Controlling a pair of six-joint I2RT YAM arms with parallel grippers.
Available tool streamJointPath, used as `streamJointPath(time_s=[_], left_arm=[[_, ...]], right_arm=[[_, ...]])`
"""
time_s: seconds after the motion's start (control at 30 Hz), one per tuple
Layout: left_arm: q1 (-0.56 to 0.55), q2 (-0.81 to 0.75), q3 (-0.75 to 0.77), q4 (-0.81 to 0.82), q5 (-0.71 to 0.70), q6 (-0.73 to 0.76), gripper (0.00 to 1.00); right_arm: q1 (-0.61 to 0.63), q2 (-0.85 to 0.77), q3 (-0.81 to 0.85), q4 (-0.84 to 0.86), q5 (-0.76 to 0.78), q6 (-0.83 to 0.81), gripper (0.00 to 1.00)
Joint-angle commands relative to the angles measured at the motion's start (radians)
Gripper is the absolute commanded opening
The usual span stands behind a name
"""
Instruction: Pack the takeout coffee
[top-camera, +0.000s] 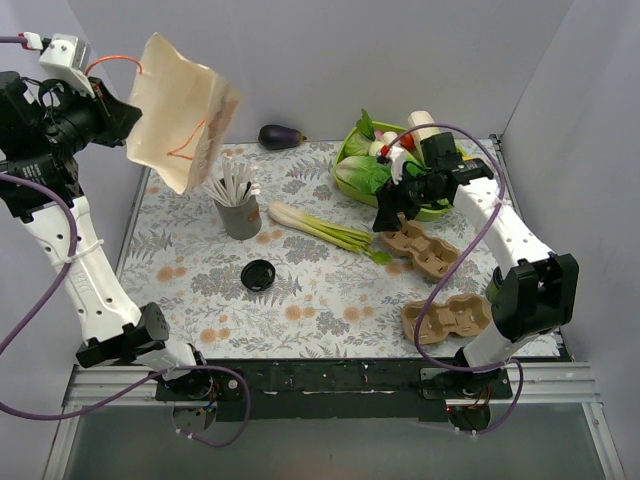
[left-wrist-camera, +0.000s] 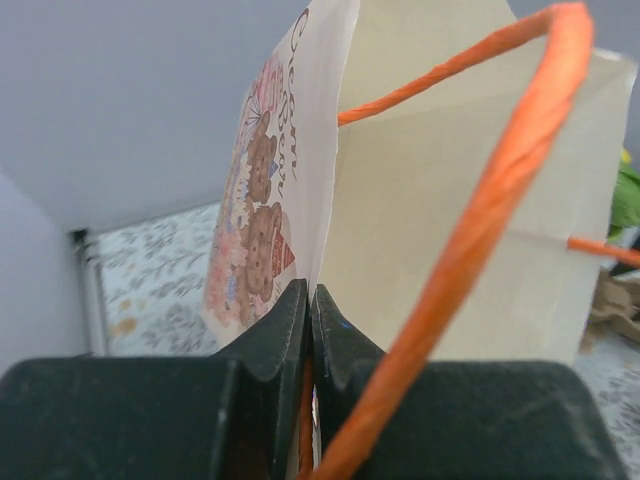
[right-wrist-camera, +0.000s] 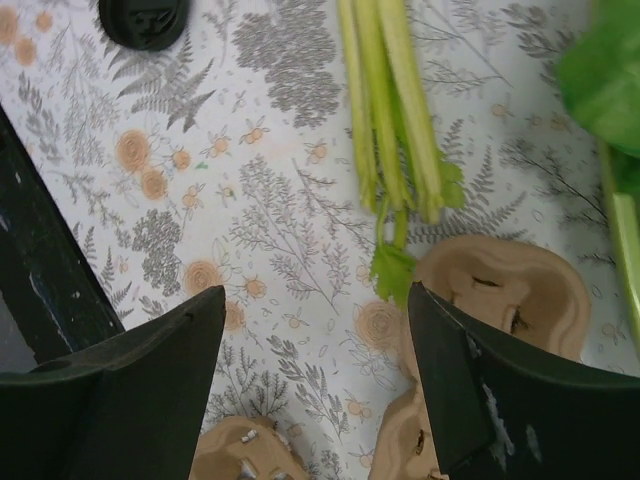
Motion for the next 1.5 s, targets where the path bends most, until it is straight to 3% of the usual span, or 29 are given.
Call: streamJointPath(time_s=[0.0,0.17,0.37,0.63,0.73,0.8,0.93,1.23,1.47], left_arm=[[-0.045,-0.028,-0.021,0.116,0.286,-0.046,0.00],[-0.133,0.013,-0.042,0.139,0.346,-0.101,0.00],[-0.333,-0.012,-0.214,0.142,0.302,-0.081,0.00],[-0.615,0.032,-0.289,0.018,0.207,0.043,0.00],[-0.649,0.078,-0.285,-0.089,0.211,0.114,0.00],[-0.660,0.099,-0.292,-0.157,0.231,0.158,0.00],[-0.689,0.125,-0.360,-0.305,0.242,0.276,0.00],[-0.755,0.182,-0.429,-0.310,0.176,0.321,0.00],[-0.773,0.262,-0.411,-0.298,0.210,0.303,0.00]], right_arm=[[-0.137,-0.025,0.052,0.077,0.031,0.158,0.80],[-0.275,0.003,0.095,0.069,-0.003,0.219,0.79],[-0.288,-0.028,0.109,0.061,0.080,0.201,0.78],[-0.291,-0.106,0.068,0.040,0.080,0.161,0.77],[-0.291,-0.134,0.066,-0.026,0.031,0.051,0.78],[-0.291,-0.164,0.055,-0.127,-0.040,-0.105,0.77],[-0.288,-0.245,-0.060,-0.261,-0.065,-0.329,0.77],[-0.213,-0.456,-0.373,-0.393,0.058,-0.743,0.77],[-0.154,-0.558,-0.541,-0.436,0.149,-0.897,0.77]])
